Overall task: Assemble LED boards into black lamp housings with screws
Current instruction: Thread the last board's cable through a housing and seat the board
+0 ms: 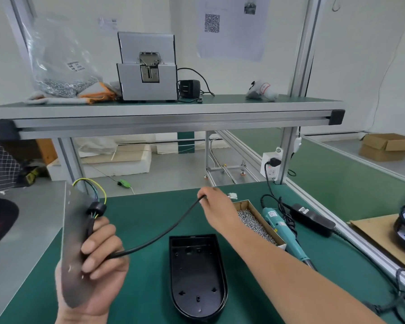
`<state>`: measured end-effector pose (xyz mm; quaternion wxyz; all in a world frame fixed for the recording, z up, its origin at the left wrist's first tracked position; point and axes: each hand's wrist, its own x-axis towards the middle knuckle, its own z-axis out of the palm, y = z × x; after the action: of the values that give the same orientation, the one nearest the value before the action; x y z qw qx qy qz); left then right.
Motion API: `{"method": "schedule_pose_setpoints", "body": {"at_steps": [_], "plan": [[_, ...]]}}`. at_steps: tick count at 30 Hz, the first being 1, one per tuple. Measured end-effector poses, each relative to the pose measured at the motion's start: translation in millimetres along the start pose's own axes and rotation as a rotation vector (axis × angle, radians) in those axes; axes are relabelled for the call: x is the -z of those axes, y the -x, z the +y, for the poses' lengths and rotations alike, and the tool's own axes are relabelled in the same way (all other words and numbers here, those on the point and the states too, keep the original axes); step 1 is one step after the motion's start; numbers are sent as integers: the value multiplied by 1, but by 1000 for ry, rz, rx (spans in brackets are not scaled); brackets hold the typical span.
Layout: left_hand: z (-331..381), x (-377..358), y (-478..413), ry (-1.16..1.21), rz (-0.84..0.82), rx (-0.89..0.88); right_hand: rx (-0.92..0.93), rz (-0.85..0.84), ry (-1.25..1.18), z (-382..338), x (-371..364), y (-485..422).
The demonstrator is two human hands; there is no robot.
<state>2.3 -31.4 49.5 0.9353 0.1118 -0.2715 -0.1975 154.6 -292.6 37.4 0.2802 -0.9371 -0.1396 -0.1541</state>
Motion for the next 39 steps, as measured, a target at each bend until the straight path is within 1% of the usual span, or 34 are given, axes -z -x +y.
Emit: {"method": "schedule_pose_setpoints", "body": {"at_steps": [2,5,6,7,8,9,10,12,13,14,18,20,24,28,30,32,33,36,39], "plan": [[5,1,0,80,-47,42,-57,39,-3,7,3,1],[8,10,2,143,-80,37,-94,79,-27,11,11,7],[7,15,3,132,-60,22,-106,98,-86,9,14,11],[4,19,3,112,-21,-7,-128,119,-212,5,18,15],[-2,20,2,80,43,-48,-158,137,-397,-1,23,20],[-8,19,1,19,145,-105,-188,151,-580,-9,28,25],[-15,19,-1,-91,291,-172,-200,156,-728,-16,33,29],[-28,21,-5,-391,616,-257,-167,147,-912,-25,38,41],[-35,24,-8,-481,722,-259,-141,126,-982,-28,40,47],[-40,26,-10,-536,768,-237,-127,106,-1047,-28,41,55],[-52,33,-11,-709,841,-115,-136,56,-1244,-15,36,85],[-56,35,-10,-754,848,-78,-177,32,-1249,-11,32,98],[-59,37,-9,-776,870,-27,-234,-19,-1063,-12,28,113],[-61,33,-10,-790,827,31,-179,-35,-783,-11,27,116],[-65,30,-11,-789,812,60,-145,-7,-655,-12,24,117],[-69,27,-13,-799,775,88,-114,30,-583,-14,20,119],[-70,26,-13,-802,758,104,-111,37,-598,-15,18,119],[-69,27,-13,-802,719,139,-130,26,-778,-14,15,119],[-66,30,-13,-809,705,141,-130,8,-787,-12,12,116]]}}
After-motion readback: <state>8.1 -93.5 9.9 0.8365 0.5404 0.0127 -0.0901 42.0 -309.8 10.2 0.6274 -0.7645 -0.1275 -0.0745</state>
